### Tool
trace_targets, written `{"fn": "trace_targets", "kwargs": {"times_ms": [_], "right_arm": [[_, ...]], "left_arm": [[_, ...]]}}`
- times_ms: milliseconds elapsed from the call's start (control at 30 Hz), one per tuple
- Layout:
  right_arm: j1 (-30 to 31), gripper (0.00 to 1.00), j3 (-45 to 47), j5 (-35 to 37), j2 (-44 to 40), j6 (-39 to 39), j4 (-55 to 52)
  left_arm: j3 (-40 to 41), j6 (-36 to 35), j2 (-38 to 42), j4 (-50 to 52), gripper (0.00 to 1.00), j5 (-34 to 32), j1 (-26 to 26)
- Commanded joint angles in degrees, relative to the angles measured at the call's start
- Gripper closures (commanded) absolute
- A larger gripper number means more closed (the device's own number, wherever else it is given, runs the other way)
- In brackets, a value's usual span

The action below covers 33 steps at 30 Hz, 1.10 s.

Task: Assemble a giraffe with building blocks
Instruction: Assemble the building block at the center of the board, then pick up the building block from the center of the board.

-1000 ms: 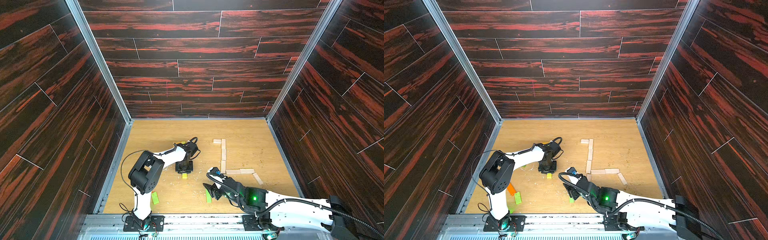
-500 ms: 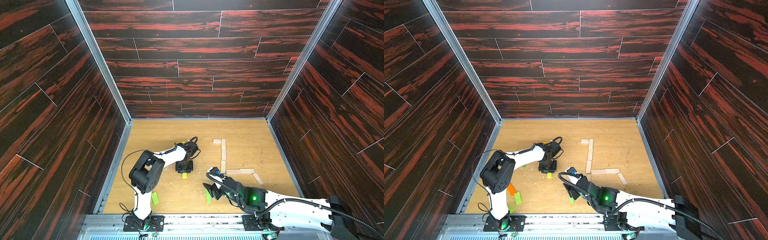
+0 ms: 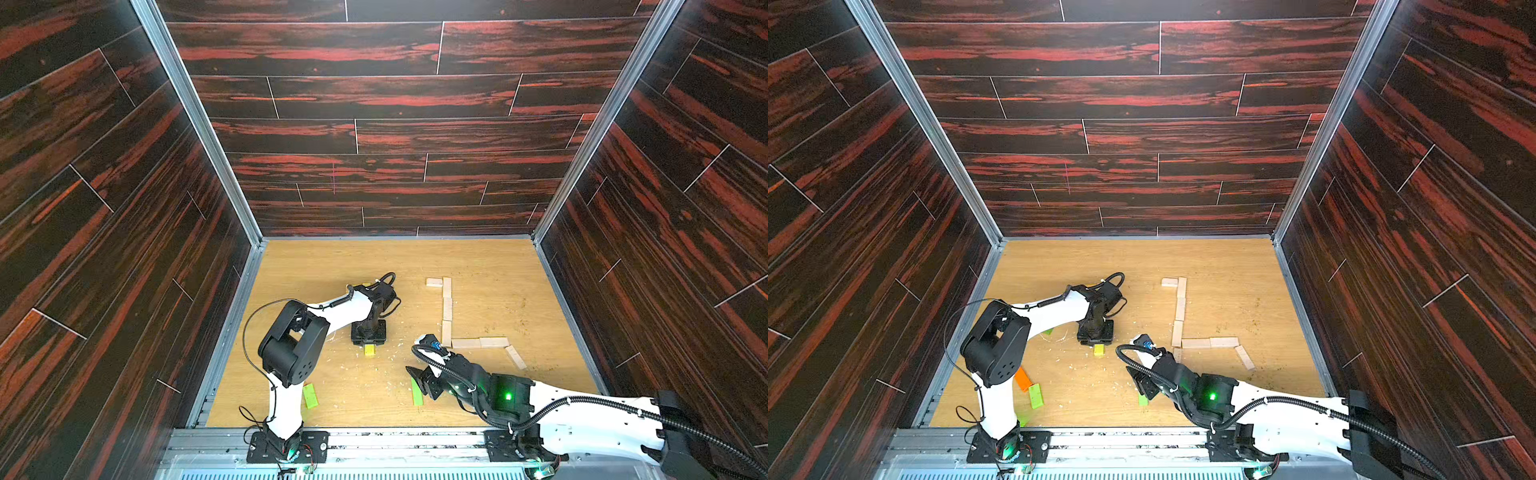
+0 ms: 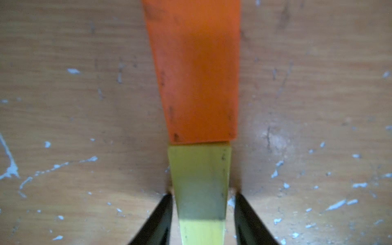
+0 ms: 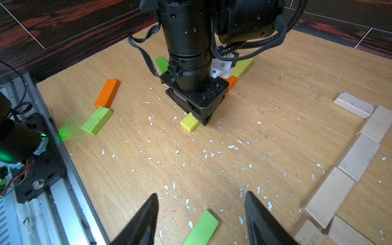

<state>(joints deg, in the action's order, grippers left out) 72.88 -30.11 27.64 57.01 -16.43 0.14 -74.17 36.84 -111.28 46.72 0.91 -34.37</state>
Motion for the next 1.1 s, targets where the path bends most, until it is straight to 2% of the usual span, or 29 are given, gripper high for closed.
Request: {"fn": "trace_targets", "kwargs": {"times_ms": [0, 233, 533, 733, 967, 1067], "right_arm": [[-0.20, 0.35, -1.27, -0.04, 0.80, 0.25, 0.75], [-0.21, 0.35, -2.27, -0.09, 1.00, 0.17, -0.04], [-0.20, 0.35, -3.62, 0.31, 0.36, -1.22, -1.62], [-0.19, 0.35, -5.36, 0.28, 0.77, -4.67, -4.67], [-0.20, 0.35, -8.12, -0.89, 3.75, -13.90, -12.47], [-0.18, 0.35, -7.23, -1.75, 3.76, -18.98, -14.53]], "left_arm": [[-1.38, -0.67, 3.84, 1.62, 0.43, -1.59, 0.42], [-1.52, -0.98, 11.11, 4.36, 0.37, -3.30, 0.44], [-0.26, -0.64, 30.06, 9.86, 0.35, -11.36, 0.39], [7.10, 1.48, 43.88, 8.63, 0.32, -18.51, 0.53], [16.04, 6.19, 52.87, 12.11, 0.29, -20.36, 0.71], [19.50, 7.96, 56.58, 13.05, 0.24, -20.68, 1.02]]}}
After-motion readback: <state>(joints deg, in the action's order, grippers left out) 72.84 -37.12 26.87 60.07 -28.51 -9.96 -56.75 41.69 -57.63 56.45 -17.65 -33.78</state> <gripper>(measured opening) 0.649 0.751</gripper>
